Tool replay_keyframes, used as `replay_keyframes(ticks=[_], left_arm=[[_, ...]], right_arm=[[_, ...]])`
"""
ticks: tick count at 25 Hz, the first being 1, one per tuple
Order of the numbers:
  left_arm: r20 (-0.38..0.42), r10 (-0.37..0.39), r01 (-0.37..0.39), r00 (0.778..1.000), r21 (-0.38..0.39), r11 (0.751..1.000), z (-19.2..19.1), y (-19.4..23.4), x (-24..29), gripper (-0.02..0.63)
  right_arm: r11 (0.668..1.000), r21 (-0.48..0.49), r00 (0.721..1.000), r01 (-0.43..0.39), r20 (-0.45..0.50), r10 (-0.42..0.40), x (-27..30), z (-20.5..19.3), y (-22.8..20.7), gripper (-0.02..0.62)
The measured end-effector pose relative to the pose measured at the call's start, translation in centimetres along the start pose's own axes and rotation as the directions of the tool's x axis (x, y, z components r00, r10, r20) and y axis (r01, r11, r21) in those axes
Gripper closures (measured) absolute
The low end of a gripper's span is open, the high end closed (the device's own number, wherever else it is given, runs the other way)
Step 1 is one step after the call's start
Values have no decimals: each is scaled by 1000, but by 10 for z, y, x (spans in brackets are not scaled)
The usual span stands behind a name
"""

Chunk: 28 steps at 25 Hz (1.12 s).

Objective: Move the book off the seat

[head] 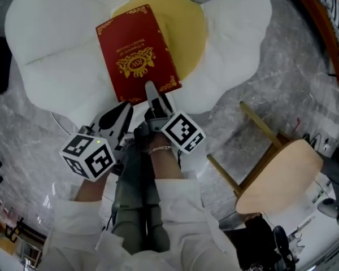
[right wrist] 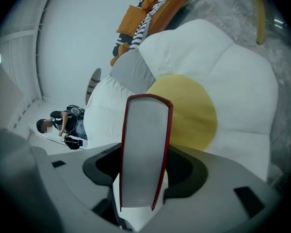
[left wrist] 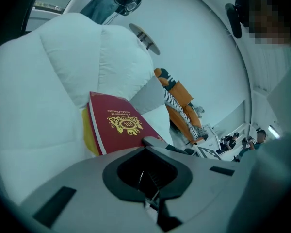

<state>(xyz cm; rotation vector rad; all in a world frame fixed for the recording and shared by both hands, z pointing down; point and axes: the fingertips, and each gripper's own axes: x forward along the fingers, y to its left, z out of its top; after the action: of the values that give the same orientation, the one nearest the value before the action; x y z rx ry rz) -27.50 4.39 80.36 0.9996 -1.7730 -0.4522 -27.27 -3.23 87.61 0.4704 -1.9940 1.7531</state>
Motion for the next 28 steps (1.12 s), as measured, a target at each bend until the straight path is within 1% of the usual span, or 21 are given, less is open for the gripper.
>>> replay_keyframes(ticks=[2,6,10,14,18,23,26,28], left_arm=[[4,-9,9,1000,17,1000,11,-13,-7,600],[-3,-23,23,1000,89,996,29,-42,-28,600],[7,-30,29,1000,115,993,52,-69,-46,600],[-9,-57,58,998,195,979,73,-105,-64,600],[15,-74,68,997,232,970,103,-140,-86,600],[34,-82,70,996,264,962,126,-187,-123,600],[61,-94,72,994,290,954,145,-216,-148,600],[83,-102,73,991,303,950,159,-232,-166,600]], right_arm=[[1000,-3,1000,-5,4,5,-7,8,14,337],[998,-57,1000,-10,-13,9,-29,11,44,342],[999,-48,1000,-15,-8,15,-52,15,75,344],[1000,-21,1000,-20,23,21,-82,25,107,344],[997,-37,997,-61,52,63,-115,41,153,344],[992,-96,993,-83,74,91,-171,53,208,344],[992,-53,989,-116,82,120,-198,54,234,344],[990,-44,988,-132,77,135,-214,54,252,344]])
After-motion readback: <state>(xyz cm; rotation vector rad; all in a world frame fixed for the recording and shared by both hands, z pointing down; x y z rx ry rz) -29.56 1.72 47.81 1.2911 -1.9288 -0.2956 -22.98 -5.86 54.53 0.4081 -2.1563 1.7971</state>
